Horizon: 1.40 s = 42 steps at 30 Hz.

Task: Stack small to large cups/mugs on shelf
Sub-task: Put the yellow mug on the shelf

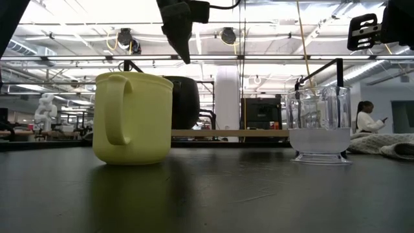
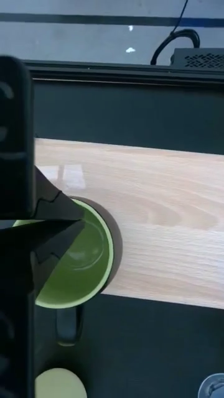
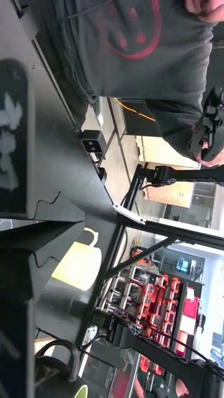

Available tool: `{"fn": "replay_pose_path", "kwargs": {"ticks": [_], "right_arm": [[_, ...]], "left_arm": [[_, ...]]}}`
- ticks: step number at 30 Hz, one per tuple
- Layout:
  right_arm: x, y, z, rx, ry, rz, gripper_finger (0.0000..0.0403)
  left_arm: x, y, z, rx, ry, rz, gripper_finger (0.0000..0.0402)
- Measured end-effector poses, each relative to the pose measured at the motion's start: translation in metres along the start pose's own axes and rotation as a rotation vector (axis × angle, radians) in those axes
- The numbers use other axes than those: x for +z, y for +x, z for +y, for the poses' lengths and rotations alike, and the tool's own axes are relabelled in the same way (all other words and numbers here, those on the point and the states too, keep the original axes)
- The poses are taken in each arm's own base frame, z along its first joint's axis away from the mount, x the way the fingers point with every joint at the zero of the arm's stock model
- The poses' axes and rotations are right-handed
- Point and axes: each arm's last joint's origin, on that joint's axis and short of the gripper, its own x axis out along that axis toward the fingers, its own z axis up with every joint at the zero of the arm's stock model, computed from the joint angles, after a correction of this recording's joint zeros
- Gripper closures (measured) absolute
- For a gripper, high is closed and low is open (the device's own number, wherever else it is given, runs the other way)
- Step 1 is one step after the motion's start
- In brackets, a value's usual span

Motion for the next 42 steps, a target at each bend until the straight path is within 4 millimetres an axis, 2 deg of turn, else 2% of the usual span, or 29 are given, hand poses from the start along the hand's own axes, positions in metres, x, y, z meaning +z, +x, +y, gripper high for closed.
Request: {"fn": "replay_pose_path", "kwargs": {"ticks": [7,10,14,18,24,28,35,42], "right_arm": [[0.0,0.0,0.0,0.0,0.0,0.0,0.0403],[0.0,0.0,0.0,0.0,0.0,-0.002,0.0403],[0.001,0.0,0.0,-0.002,-0.001,-0.012,0.0403],[0.002,0.0,0.0,-0.003,0.001,-0.016,0.0403],[0.002,0.0,0.0,-0.004,0.0,-0.021,0.0403],[0.002,0.0,0.0,-0.004,-0.001,-0.022,0.0403],[0.002,0.0,0.0,-0.003,-0.001,-0.02,0.0403],[0.002,0.0,0.0,-0.003,0.0,-0.021,0.0403]], "left_arm": [[0.0,-0.007,-0.004,-0.086,0.05,-0.04,0.04],[-0.003,-0.027,-0.004,-0.098,0.042,-0.117,0.04],[-0.012,-0.067,-0.005,-0.09,0.036,-0.27,0.04],[-0.029,-0.103,-0.012,-0.077,0.038,-0.415,0.0401],[-0.065,-0.129,-0.026,-0.069,0.039,-0.612,0.0401],[-0.092,-0.129,-0.034,-0.035,-0.001,-0.655,0.0401],[-0.13,-0.113,-0.051,0.043,-0.045,-0.731,0.0401],[-0.16,-0.1,-0.064,-0.038,-0.051,-0.882,0.0401]]}}
